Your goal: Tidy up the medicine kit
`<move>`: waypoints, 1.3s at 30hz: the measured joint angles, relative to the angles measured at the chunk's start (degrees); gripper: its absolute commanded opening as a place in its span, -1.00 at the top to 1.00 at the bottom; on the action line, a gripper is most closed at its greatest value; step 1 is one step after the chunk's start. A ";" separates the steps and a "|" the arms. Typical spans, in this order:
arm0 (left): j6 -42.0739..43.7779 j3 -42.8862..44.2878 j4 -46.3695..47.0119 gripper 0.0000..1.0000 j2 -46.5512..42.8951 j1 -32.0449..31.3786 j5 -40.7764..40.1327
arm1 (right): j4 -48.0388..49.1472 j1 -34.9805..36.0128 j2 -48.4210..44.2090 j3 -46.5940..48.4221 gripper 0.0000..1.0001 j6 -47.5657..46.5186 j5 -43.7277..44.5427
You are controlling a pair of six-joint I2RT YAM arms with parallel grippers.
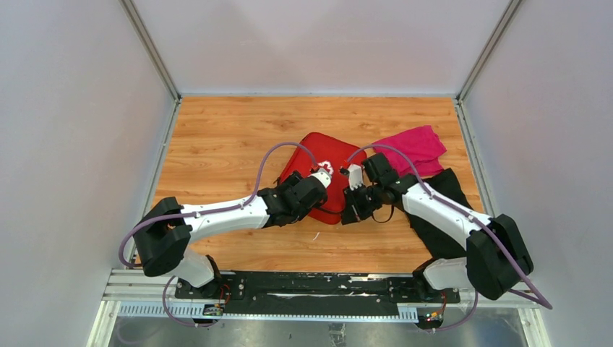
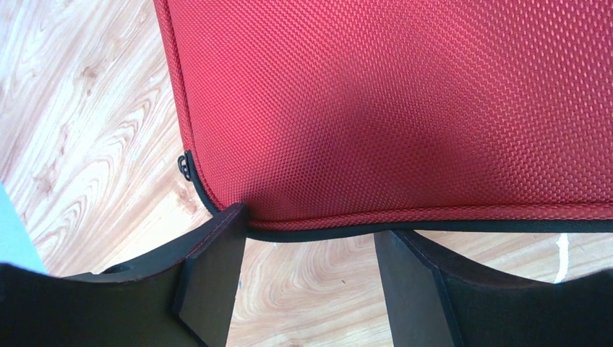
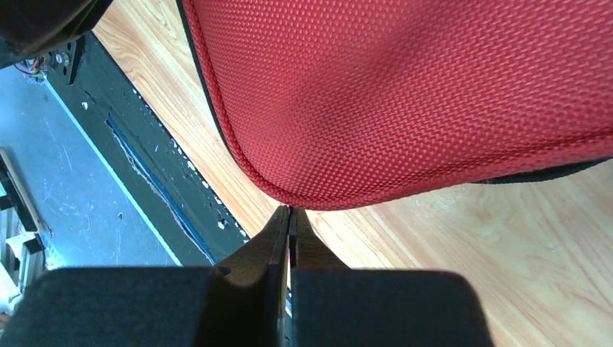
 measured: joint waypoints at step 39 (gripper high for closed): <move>-7.06 -0.22 2.12 -0.99 -13.18 8.85 5.92 | 13.35 0.28 -10.19 -9.29 1.00 21.64 24.22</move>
